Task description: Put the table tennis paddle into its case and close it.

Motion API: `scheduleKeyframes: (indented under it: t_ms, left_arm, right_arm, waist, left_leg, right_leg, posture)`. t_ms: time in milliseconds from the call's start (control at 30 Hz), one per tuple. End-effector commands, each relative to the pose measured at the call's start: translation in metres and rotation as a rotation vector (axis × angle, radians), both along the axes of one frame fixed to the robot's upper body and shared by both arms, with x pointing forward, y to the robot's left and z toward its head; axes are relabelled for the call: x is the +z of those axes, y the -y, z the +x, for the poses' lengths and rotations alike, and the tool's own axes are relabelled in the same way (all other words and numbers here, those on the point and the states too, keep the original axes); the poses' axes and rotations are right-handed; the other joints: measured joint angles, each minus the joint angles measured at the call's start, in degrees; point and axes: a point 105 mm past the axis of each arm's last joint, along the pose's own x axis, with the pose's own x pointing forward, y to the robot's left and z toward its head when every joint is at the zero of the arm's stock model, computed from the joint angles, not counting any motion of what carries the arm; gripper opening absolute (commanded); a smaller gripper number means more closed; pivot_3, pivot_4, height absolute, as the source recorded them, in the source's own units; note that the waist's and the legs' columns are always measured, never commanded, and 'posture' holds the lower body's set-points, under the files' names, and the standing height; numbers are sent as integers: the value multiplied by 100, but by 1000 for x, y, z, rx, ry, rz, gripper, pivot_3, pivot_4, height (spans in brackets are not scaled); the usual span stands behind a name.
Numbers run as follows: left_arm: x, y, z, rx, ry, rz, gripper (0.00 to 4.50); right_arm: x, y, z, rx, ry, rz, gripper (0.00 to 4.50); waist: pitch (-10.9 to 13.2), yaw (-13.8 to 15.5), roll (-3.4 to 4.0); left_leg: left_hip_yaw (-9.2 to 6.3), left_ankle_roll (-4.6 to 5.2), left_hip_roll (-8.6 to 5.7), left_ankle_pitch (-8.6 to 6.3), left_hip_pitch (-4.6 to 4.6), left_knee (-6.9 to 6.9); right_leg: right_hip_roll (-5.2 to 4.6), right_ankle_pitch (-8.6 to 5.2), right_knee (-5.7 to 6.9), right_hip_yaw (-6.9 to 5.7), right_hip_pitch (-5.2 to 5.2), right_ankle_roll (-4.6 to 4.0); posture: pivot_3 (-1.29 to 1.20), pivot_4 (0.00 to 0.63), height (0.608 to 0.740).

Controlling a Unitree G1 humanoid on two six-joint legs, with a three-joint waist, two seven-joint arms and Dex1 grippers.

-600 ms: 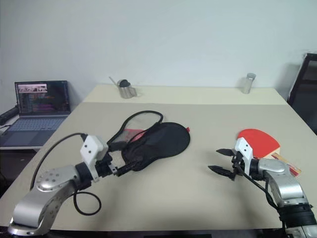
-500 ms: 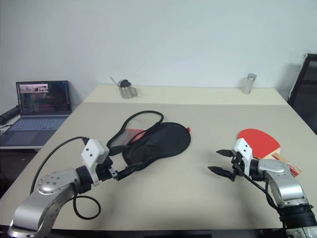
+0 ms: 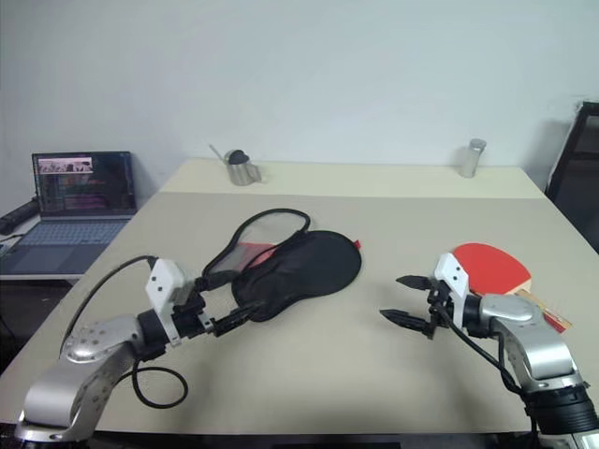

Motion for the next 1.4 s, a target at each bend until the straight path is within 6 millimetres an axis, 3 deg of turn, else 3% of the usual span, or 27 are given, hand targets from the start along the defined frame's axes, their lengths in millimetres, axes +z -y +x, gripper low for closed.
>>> scheduleKeyframes:
  t_ms: [33,167,400,733,1000,1400]
  left_arm:
    - [18,-7,1,-32,44,-2,4500]
    - [11,-13,2,-75,-36,-31,4500]
    - [-13,-31,-4,-45,-183,-32,4500]
    - [-44,-61,1,115,-323,-95,4500]
    - [-66,-51,15,188,-420,-191,4500]
    - [-66,-34,49,213,-446,-190,4500]
  right_arm:
    - [14,-21,-4,41,38,42,4452]
    - [23,-36,-10,55,46,66,4452]
    - [45,-41,-26,120,82,39,4452]
    - [60,-48,-35,189,81,-59,4452]
    - [55,-43,-34,171,87,-73,4452]
    - [50,-38,-33,143,92,-71,4452]
  waist:
    - [0,-5,0]
    - [1,-5,1]
    - [2,-10,2]
    - [3,-7,4]
    - [4,4,3]
    - [4,5,0]
  left_leg:
    - [0,0,0,0,1,0]
    - [-1,0,0,0,-3,0]
    - [-7,0,0,0,-4,-1]
    - [-13,0,0,-1,-8,-2]
    - [-17,0,-1,-1,-12,-2]
    - [-17,0,-3,-1,-13,-1]
  right_leg:
    - [0,0,1,0,0,0]
    - [1,0,-1,-1,-1,0]
    - [-1,0,-4,-4,-2,0]
    - [-5,-3,-7,-9,-4,-5]
    - [-7,-3,-6,-14,-6,-5]
    - [-6,-2,-4,-16,-5,-4]
  posture:
    - [0,150,740]
    - [0,150,740]
    - [0,150,740]
    - [0,150,740]
    - [0,150,740]
    - [0,150,740]
